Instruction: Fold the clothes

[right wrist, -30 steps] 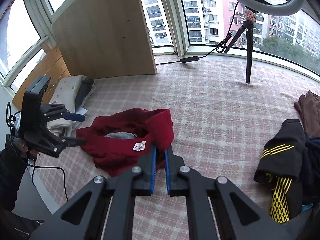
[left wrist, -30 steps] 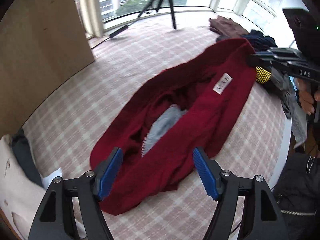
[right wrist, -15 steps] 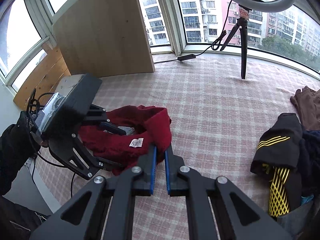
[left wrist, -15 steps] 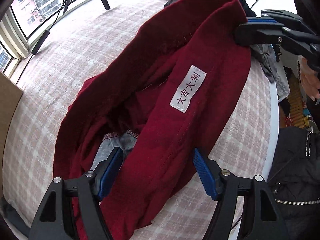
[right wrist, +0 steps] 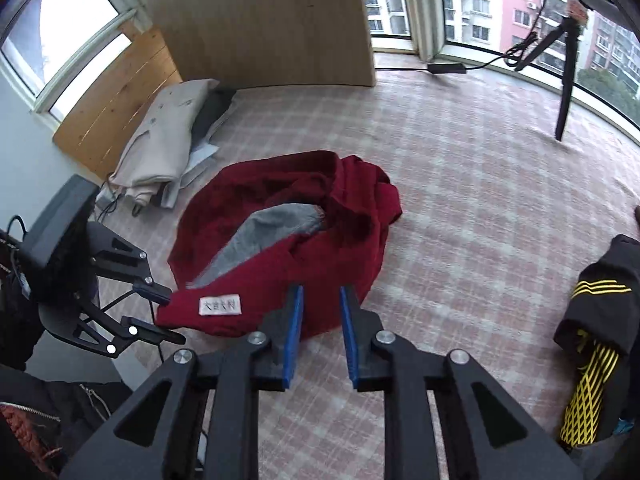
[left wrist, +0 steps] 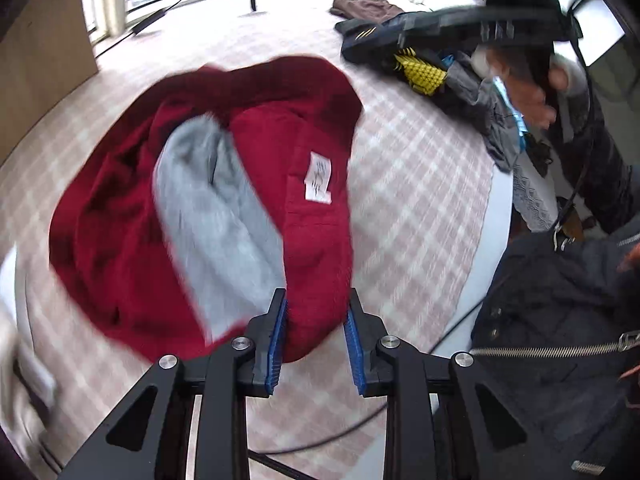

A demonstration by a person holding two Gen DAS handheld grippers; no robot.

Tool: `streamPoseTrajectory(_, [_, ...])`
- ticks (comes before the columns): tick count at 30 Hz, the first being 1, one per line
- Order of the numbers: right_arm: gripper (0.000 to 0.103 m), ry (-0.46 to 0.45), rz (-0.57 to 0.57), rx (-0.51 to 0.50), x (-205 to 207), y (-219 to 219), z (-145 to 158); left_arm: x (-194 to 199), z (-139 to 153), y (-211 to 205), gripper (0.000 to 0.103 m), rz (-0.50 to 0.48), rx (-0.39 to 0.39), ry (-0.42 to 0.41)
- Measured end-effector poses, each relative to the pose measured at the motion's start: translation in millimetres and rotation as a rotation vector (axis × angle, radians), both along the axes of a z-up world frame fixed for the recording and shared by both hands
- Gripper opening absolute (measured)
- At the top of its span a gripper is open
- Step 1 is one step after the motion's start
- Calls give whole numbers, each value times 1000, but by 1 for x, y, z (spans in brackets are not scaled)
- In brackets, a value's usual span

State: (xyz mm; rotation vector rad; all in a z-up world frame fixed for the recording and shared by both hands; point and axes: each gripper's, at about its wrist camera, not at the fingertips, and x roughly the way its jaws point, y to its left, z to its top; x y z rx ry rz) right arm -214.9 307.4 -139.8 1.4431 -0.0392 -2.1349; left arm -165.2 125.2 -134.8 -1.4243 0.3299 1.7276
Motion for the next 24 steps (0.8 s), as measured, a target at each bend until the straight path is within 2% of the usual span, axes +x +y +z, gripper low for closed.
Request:
streamPoseTrajectory(2, [51,23,4,-27,-10,-3,11,16,-4,-9,24,47,4,-6])
streamPoseTrajectory(5, [54,101,26,45,-35,-27,16,19,-11,-17,23,115,16,-2])
streamPoseTrajectory(7, [54,103,62,93,-55,-52,4,14,-15,-27,23,153,32,-1])
streamPoseTrajectory(9, [47,73,105,150,-75,-75,-15,13,-18,-36,23,181,34,9])
streamPoseTrajectory(11, [32,51,133,226,-88,-93,-36,13,-20,-44,23,199,27,26])
streamPoseTrajectory(13, [31,36,159,299,-96,-106,-56,13,-17,-55,23,204,12,37])
streamPoseTrajectory(15, [26,32,158,372,-101,-109,-70,15,-14,-68,31,203,-4,40])
streamPoseTrajectory(16, [14,30,157,409,-103,-111,-78,15,-16,-68,35,211,-15,35])
streamPoseTrajectory(17, [6,39,150,416,-103,-108,-79,14,-17,-72,36,232,-22,23])
streamPoseTrajectory(20, [6,72,101,374,-98,-89,-65,9,-22,-81,38,319,-42,-29])
streamPoseTrajectory(24, [6,116,13,283,-87,-56,-34,0,-34,-85,43,485,8,-173])
